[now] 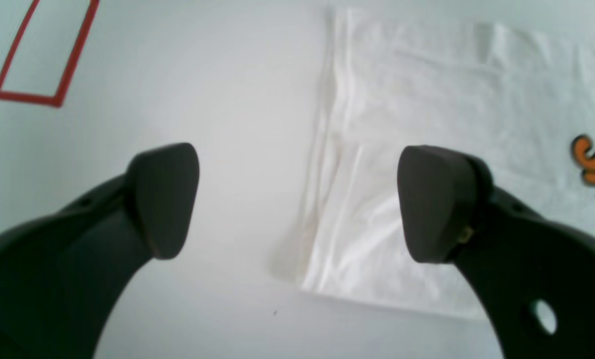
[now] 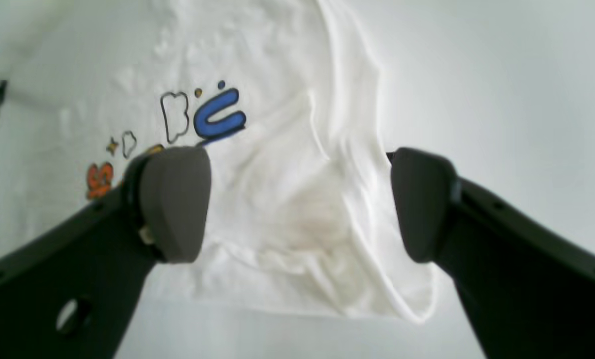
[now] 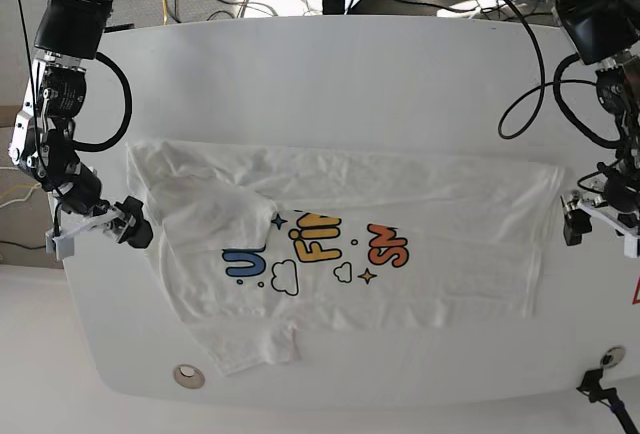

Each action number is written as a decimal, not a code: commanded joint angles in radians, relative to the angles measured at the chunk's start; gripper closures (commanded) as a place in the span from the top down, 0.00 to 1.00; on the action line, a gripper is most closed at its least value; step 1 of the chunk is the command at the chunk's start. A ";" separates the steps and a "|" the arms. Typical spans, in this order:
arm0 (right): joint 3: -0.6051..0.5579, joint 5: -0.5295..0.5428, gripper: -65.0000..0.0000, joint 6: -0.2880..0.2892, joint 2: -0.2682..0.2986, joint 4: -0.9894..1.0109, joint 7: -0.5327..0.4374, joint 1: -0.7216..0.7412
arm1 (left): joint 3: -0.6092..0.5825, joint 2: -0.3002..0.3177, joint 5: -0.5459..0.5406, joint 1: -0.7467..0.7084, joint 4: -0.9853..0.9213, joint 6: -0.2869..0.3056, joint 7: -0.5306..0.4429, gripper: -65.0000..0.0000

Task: Fold the T-shirt properly
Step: 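Release the shirt and reposition both grippers at the folded edge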

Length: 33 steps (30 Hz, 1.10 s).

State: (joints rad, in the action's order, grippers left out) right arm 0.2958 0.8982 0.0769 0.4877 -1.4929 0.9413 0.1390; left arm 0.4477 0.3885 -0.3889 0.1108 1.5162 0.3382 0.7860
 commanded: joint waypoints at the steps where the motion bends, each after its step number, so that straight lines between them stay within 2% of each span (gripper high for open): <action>1: 0.000 0.025 0.84 0.010 0.039 -0.054 -0.020 -0.009 | -0.014 0.016 -0.015 -0.024 0.067 0.006 -0.063 0.92; 3: 0.001 0.003 0.84 0.010 0.045 -0.081 -0.021 -0.058 | -0.040 0.016 -0.015 -0.099 0.119 0.006 -0.125 0.92; 6: 0.000 -0.150 0.84 0.014 0.027 -0.167 -0.029 -0.129 | -0.059 0.016 -0.015 -0.190 0.166 0.006 -0.207 0.92; 11: 0.004 -0.440 0.83 0.146 -0.065 -0.226 -0.080 -0.203 | -0.059 0.014 -0.015 -0.288 0.175 0.006 -0.305 0.92; 13: 0.004 -0.551 0.78 0.180 -0.102 -0.220 -0.135 -0.221 | -0.059 0.014 -0.014 -0.333 0.175 0.006 -0.369 0.92; 15: 0.006 -0.618 0.71 0.237 -0.131 -0.191 -0.166 -0.220 | -0.059 0.014 -0.014 -0.368 0.175 0.006 -0.415 0.92; 17: 0.042 -0.653 0.67 0.274 -0.143 -0.156 -0.176 -0.215 | -0.059 0.014 -0.014 -0.388 0.175 0.006 -0.438 0.92; 23: 0.093 -0.649 0.67 0.306 -0.157 -0.016 -0.227 -0.143 | -0.057 0.014 -0.014 -0.415 0.175 0.006 -0.446 0.92; 26: 0.104 -0.649 0.67 0.340 -0.157 0.059 -0.239 -0.111 | -0.057 0.014 -0.014 -0.434 0.179 0.006 -0.446 0.92; 33: 0.104 -0.647 0.66 0.357 -0.163 0.114 -0.273 -0.109 | -0.053 0.014 -0.014 -0.429 0.175 0.005 -0.443 0.92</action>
State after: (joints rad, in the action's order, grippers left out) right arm 0.3939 0.2401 0.4278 0.3073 -1.3640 0.6903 0.0177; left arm 0.3851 0.3859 -0.3931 -0.3290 1.6737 0.3447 0.3668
